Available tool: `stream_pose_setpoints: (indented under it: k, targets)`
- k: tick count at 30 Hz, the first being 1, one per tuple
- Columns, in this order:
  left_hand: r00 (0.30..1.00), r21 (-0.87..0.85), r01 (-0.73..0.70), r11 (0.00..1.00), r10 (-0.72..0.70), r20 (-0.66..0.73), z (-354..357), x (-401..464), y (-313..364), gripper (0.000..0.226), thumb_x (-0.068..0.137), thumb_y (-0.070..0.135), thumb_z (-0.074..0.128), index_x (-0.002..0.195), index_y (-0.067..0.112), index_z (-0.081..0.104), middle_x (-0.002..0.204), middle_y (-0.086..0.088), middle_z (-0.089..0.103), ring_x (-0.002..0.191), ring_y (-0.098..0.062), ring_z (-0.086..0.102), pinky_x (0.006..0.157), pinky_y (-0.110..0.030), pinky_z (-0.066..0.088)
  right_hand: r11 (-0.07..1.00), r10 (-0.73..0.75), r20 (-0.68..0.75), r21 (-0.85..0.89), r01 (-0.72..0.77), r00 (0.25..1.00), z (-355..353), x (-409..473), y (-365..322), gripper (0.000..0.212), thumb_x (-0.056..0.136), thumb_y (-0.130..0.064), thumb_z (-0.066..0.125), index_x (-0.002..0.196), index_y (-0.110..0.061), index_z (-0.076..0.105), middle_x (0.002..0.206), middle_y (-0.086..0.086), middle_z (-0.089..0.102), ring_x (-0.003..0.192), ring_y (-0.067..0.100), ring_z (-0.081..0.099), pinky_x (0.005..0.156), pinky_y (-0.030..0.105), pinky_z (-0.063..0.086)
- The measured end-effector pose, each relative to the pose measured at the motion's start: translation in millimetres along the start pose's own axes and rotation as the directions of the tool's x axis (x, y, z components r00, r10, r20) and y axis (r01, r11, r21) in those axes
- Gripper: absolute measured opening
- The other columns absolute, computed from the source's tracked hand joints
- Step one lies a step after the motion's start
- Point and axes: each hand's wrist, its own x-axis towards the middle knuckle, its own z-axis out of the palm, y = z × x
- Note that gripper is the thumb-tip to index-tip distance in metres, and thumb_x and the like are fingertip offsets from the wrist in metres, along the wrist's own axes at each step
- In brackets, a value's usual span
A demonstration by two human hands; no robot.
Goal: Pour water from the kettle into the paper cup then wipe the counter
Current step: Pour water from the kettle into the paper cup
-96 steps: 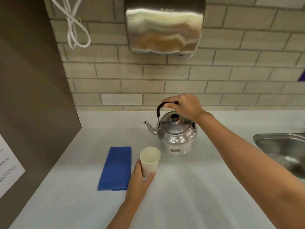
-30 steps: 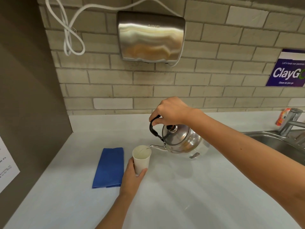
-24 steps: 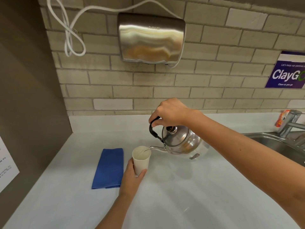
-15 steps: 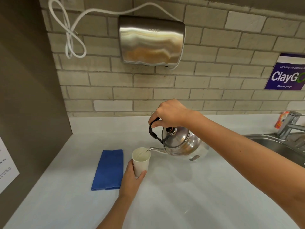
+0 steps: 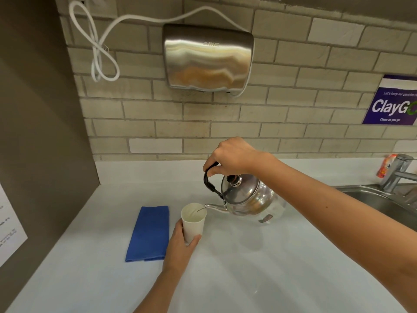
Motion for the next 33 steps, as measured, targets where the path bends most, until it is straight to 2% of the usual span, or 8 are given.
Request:
stream_pose_setpoints:
  k: [5, 10, 14, 19, 23, 28, 33]
  targets:
    - [1.0, -0.002, 0.006, 1.0, -0.006, 0.003, -0.2, -0.3, 0.7, 0.069, 0.076, 0.023, 0.072, 0.133, 0.018, 0.035, 0.131, -0.007, 0.053, 0.116, -0.025, 0.053, 0.097, -0.045, 0.049, 1.0, -0.005, 0.002, 0.005, 0.005, 1.0, -1.3, 0.7, -0.1, 0.025, 0.088, -0.048, 0.052, 0.109, -0.039, 0.064, 0.092, -0.005, 0.073, 0.077, 0.016, 0.059, 0.047, 0.02, 0.028]
    - [1.0, 0.002, 0.001, 1.0, -0.001, -0.008, -0.2, -1.2, 1.0, 0.066, 0.076, 0.024, 0.072, 0.132, 0.02, 0.036, 0.129, -0.005, 0.055, 0.112, -0.023, 0.054, 0.094, -0.042, 0.049, 1.0, 0.001, -0.001, 0.001, -0.001, 1.0, -2.5, 1.5, -0.9, 0.025, 0.088, -0.048, 0.052, 0.109, -0.039, 0.064, 0.089, -0.004, 0.073, 0.069, 0.013, 0.048, 0.046, 0.021, 0.027]
    - [1.0, 0.006, -0.003, 1.0, 0.003, -0.009, -0.5, -1.5, 1.2, 0.066, 0.077, 0.024, 0.072, 0.132, 0.019, 0.037, 0.129, -0.006, 0.055, 0.113, -0.024, 0.054, 0.095, -0.043, 0.049, 1.0, 0.001, 0.003, 0.007, -0.001, 1.0, -3.2, 2.4, -1.6, 0.024, 0.088, -0.047, 0.053, 0.108, -0.039, 0.064, 0.087, -0.003, 0.073, 0.067, 0.013, 0.047, 0.046, 0.021, 0.027]
    - [1.0, 0.008, 0.003, 1.0, -0.003, -0.007, 0.0, -2.0, 2.2, 0.067, 0.076, 0.024, 0.072, 0.132, 0.019, 0.036, 0.13, -0.006, 0.053, 0.115, -0.024, 0.052, 0.097, -0.043, 0.048, 1.0, -0.011, -0.002, -0.009, 0.011, 1.0, -4.0, 4.0, -2.5, 0.024, 0.089, -0.048, 0.052, 0.108, -0.04, 0.064, 0.086, -0.003, 0.073, 0.067, 0.013, 0.048, 0.046, 0.021, 0.026]
    - [1.0, 0.014, 0.01, 1.0, -0.01, -0.002, -0.1, -2.2, 2.7, 0.067, 0.077, 0.025, 0.072, 0.132, 0.019, 0.035, 0.132, -0.006, 0.052, 0.117, -0.024, 0.052, 0.098, -0.044, 0.048, 1.0, -0.016, 0.003, -0.005, 0.016, 1.0, -3.7, 4.7, -2.1, 0.024, 0.088, -0.048, 0.052, 0.108, -0.04, 0.064, 0.086, -0.003, 0.073, 0.074, 0.017, 0.058, 0.047, 0.021, 0.028]
    - [1.0, 0.011, 0.006, 1.0, -0.006, -0.003, -0.1, -1.7, 2.2, 0.067, 0.077, 0.024, 0.072, 0.133, 0.019, 0.035, 0.132, -0.005, 0.052, 0.116, -0.021, 0.051, 0.098, -0.039, 0.047, 1.0, -0.005, 0.006, 0.005, 0.005, 1.0, -3.6, 4.2, -2.2, 0.026, 0.088, -0.049, 0.052, 0.109, -0.039, 0.064, 0.086, -0.002, 0.073, 0.068, 0.014, 0.05, 0.048, 0.022, 0.031]
    - [1.0, 0.008, 0.01, 1.0, -0.01, -0.003, 0.4, -1.9, 0.9, 0.068, 0.077, 0.024, 0.072, 0.133, 0.019, 0.034, 0.132, -0.005, 0.052, 0.117, -0.022, 0.05, 0.097, -0.038, 0.046, 1.0, -0.014, 0.01, 0.0, 0.014, 1.0, -3.4, 3.9, -1.7, 0.026, 0.089, -0.048, 0.052, 0.11, -0.039, 0.064, 0.088, -0.002, 0.073, 0.072, 0.016, 0.056, 0.052, 0.024, 0.036]
